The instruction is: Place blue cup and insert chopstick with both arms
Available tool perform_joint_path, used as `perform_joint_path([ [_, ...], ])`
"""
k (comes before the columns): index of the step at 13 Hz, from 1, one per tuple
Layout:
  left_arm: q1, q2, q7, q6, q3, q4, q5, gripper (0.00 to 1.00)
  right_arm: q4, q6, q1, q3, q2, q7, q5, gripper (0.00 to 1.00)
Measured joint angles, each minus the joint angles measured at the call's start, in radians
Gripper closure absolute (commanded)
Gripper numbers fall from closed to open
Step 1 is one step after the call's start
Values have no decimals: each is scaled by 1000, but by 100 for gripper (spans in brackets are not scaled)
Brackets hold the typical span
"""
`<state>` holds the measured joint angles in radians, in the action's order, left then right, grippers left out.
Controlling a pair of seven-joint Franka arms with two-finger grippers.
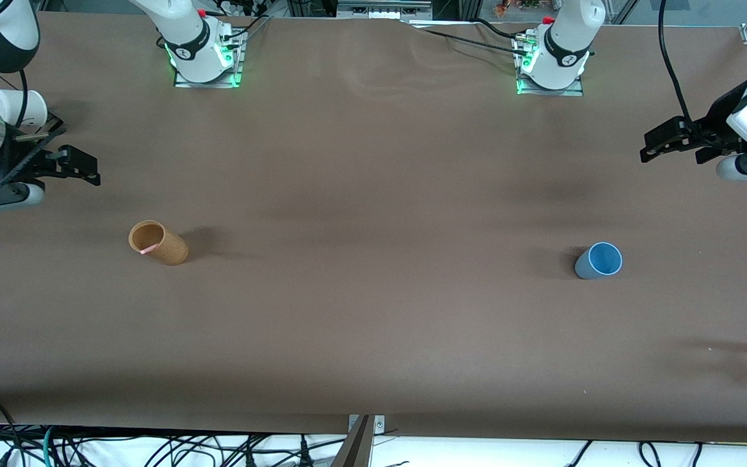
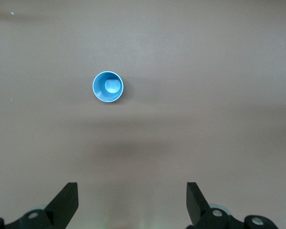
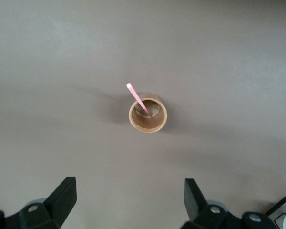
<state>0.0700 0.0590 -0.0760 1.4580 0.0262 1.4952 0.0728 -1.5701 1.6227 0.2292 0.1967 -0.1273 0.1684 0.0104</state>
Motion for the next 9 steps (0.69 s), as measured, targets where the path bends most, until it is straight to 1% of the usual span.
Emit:
perform_joint_path([
  [2,0,0,0,0,0,0,0,0,0,0,27,0,-10,0,0,0],
  [6,0,0,0,0,0,0,0,0,0,0,31,4,-13,1,8,0],
  [9,0,0,0,0,0,0,0,0,0,4,31,5,-13,68,11,0],
])
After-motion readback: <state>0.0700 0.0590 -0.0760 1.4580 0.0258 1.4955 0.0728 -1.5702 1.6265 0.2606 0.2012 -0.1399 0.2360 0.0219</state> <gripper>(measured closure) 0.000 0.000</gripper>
